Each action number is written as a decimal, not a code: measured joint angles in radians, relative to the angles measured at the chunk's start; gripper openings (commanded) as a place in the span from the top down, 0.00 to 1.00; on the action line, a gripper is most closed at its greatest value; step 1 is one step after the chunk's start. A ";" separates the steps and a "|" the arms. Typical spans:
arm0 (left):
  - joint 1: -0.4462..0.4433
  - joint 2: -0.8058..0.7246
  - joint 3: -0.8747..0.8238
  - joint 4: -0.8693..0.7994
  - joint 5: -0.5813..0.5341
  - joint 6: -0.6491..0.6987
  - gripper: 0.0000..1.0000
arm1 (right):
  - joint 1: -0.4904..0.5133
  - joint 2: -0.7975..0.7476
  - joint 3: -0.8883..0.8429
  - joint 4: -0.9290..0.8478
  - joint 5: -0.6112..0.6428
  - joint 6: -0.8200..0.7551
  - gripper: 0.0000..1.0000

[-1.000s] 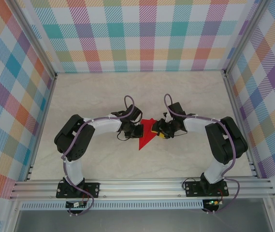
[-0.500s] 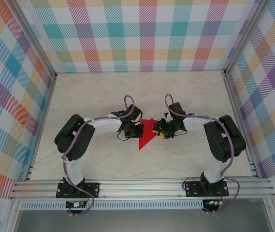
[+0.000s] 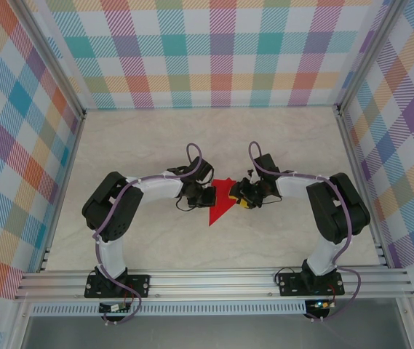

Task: Fold a paper plane with a square sheet of paper (pick it up from the middle)
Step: Fourth fold the wing at the center of the table, then turn over the paper at the center of the table.

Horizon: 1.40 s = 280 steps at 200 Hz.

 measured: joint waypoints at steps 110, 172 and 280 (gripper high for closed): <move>0.001 0.002 0.000 0.007 0.013 -0.001 0.94 | 0.028 0.002 0.012 0.034 0.001 -0.001 0.55; 0.001 0.002 0.000 0.008 0.016 -0.001 0.94 | 0.028 -0.011 0.044 -0.064 0.113 -0.036 0.53; 0.001 0.009 -0.001 0.028 0.043 -0.005 0.94 | 0.026 0.011 0.049 -0.053 0.082 -0.034 0.54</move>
